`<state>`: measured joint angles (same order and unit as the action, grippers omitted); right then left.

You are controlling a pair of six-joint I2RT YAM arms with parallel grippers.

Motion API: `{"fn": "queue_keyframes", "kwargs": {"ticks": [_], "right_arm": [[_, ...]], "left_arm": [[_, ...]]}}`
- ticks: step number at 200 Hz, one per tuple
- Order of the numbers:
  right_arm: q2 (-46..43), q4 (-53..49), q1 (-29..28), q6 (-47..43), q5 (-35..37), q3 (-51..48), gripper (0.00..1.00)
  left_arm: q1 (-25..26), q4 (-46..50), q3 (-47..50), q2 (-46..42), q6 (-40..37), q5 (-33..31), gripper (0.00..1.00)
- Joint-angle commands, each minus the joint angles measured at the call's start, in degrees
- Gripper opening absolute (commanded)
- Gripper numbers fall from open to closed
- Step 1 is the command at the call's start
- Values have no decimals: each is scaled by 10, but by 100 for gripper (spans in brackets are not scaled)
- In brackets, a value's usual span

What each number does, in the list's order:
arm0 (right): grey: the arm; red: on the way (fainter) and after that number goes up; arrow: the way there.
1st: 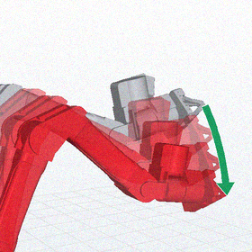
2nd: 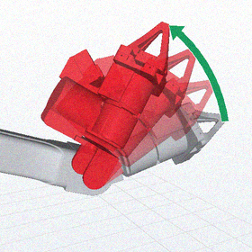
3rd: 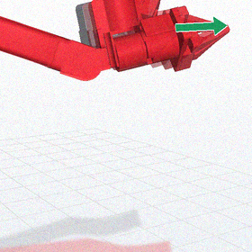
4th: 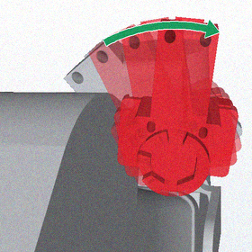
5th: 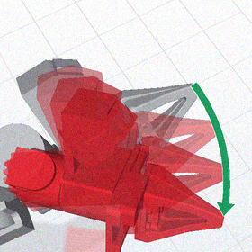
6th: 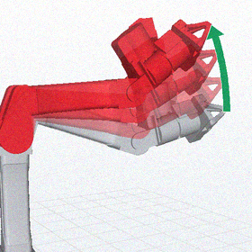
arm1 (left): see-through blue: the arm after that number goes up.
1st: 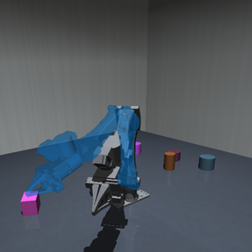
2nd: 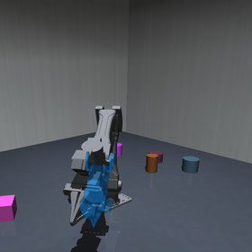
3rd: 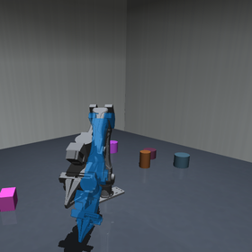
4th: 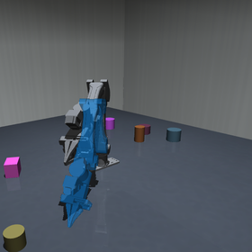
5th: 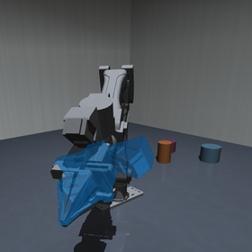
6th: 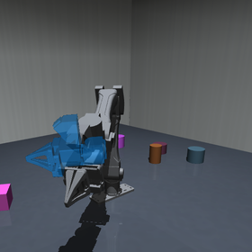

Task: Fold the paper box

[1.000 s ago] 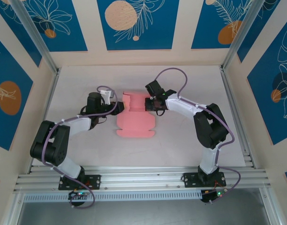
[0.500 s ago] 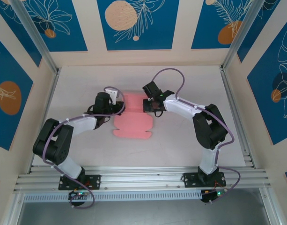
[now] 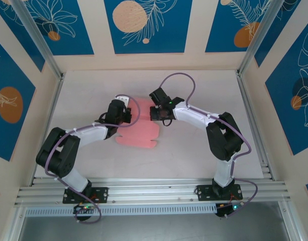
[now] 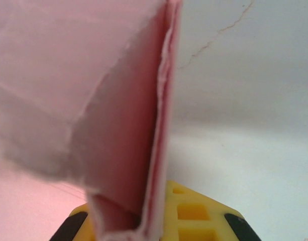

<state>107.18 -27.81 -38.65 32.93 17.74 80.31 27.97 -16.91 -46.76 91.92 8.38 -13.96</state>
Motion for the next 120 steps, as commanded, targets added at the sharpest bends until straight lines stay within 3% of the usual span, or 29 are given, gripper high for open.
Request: {"fn": "queue_keyframes", "kwargs": {"ticks": [1,47,96,120], "right_arm": [[-11,-7,-10,8,-25,15,0],[-7,-11,-13,35,-20,20,0],[17,-26,-30,57,-17,49,0],[27,-43,-42,70,-2,67,0]], "left_arm": [[7,12,-25,10,-11,-59,14],[20,29,-36,17,16,-149,6],[33,18,-31,18,40,-200,5],[41,29,-35,29,50,-270,0]]}}
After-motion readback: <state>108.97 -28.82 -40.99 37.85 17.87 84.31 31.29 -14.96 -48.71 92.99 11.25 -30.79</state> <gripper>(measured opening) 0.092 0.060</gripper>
